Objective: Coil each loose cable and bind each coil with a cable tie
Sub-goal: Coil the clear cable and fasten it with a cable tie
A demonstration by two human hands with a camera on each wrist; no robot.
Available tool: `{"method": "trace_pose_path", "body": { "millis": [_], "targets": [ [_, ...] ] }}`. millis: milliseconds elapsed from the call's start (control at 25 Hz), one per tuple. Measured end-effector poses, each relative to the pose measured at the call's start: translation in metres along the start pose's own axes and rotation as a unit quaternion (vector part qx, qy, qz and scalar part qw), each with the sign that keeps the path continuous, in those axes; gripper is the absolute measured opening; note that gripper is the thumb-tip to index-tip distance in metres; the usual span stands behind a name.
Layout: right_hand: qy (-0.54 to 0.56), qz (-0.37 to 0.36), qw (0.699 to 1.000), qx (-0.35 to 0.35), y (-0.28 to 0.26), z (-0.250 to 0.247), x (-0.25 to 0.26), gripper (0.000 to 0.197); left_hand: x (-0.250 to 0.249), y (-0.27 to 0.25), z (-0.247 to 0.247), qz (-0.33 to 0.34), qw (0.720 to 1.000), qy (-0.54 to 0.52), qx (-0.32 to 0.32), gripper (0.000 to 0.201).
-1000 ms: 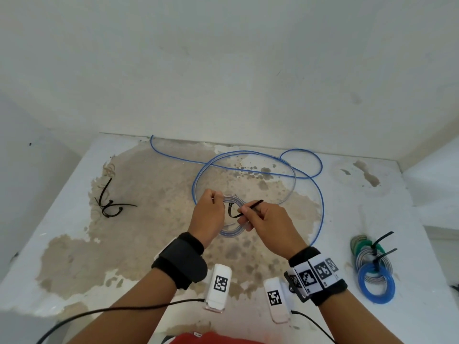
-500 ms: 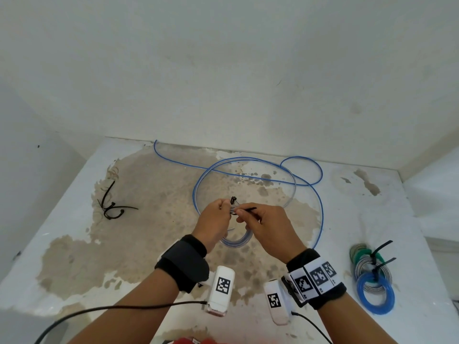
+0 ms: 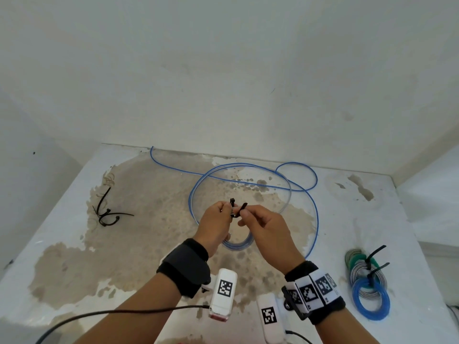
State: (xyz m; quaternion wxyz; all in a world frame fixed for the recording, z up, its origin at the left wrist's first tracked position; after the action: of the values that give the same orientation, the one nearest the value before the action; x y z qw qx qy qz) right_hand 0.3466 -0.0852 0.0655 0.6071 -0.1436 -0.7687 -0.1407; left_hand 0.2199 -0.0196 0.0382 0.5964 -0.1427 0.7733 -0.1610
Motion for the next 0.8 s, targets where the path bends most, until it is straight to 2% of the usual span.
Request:
{"method": "trace_pose_path", "body": {
  "millis": [80,160,280,440,640,800],
  "targets": [
    [0.092,0.065,0.993,-0.025,0.001,0.001,0.002,0.013,-0.003,-0.003,0.002,0.016,1.0,0.002,-0.003,0.03],
    [0.118,0.1,0.987,-0.051,0.002,0.001,0.003,0.012,-0.004,-0.004,0.004,0.033,0.999,0.007,-0.007,0.031],
    [0.06,0.139,0.987,-0.044,0.006,0.002,0.001,0.019,-0.002,-0.004,0.005,0.06,0.998,0.014,-0.024,0.03],
    [-0.009,0.153,0.988,-0.021,0.01,0.003,0.001,0.024,0.001,-0.003,0.007,0.099,0.994,0.042,-0.027,0.03],
    [-0.033,0.173,0.984,-0.01,0.012,0.005,0.003,0.025,0.002,-0.005,0.007,0.114,0.992,0.038,-0.03,0.028],
    [-0.026,0.196,0.98,0.003,0.013,0.006,0.006,0.024,0.001,-0.009,0.006,0.16,0.985,0.049,-0.037,0.027]
  ]
}}
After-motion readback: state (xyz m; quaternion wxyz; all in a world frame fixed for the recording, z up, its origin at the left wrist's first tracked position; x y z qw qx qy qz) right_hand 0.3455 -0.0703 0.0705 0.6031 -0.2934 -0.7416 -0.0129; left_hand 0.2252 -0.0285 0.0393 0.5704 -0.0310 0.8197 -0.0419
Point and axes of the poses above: each hand's wrist, its own y-axis towards the middle knuckle, its own z-axis out of the palm, x = y × z, the point moved 4 cm from there along y, towards the middle knuckle, and after that the axes turned 13 degrees about -x, right-handed, at the moved point
